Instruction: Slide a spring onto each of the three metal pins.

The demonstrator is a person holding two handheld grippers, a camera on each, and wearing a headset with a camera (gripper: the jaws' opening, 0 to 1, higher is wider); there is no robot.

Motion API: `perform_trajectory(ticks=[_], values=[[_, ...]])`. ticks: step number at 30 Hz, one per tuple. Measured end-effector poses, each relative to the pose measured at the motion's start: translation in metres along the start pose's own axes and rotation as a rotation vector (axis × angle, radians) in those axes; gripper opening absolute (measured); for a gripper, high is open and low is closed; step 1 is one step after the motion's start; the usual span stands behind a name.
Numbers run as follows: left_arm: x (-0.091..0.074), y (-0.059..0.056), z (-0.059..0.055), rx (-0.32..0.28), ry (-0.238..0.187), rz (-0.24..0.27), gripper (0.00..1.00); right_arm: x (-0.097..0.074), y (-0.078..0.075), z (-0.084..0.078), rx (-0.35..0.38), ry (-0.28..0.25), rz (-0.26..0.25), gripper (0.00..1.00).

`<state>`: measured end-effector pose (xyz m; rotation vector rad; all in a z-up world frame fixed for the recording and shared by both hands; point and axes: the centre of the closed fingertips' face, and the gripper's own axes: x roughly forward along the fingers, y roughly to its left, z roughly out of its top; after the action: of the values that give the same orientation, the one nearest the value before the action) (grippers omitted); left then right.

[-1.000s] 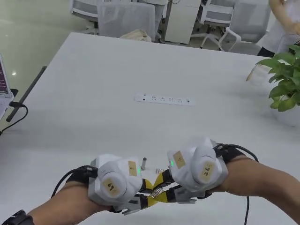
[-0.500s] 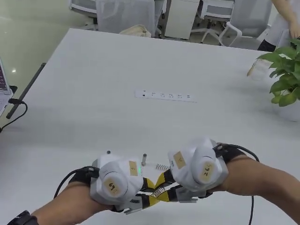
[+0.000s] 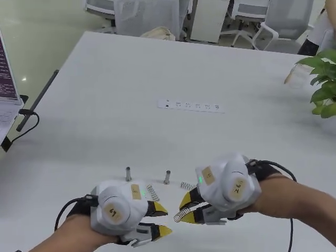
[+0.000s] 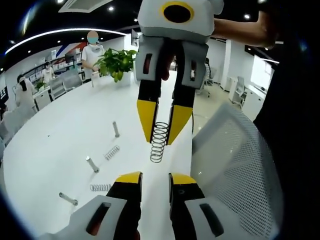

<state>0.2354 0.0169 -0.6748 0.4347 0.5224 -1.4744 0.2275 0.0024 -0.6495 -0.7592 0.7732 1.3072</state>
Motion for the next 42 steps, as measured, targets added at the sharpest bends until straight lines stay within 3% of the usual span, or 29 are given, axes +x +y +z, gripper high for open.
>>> perform_trajectory(ticks=[5, 18, 27, 42], values=[[-0.009, 0.006, -0.009, -0.022, 0.008, 0.034, 0.19, 0.005, -0.002, -0.008, 0.013, 0.011, -0.002, 0.08], [-0.048, 0.043, -0.028, -0.144, -0.03, 0.196, 0.29, 0.008, -0.018, -0.015, 0.03, 0.037, 0.007, 0.08], [-0.069, 0.058, -0.046, -0.197, -0.032, 0.269, 0.37, 0.01, -0.041, -0.014, 0.024, 0.055, -0.006, 0.08], [-0.096, 0.075, -0.068, -0.269, -0.04, 0.373, 0.49, 0.016, -0.083, 0.005, -0.007, 0.057, -0.03, 0.08]])
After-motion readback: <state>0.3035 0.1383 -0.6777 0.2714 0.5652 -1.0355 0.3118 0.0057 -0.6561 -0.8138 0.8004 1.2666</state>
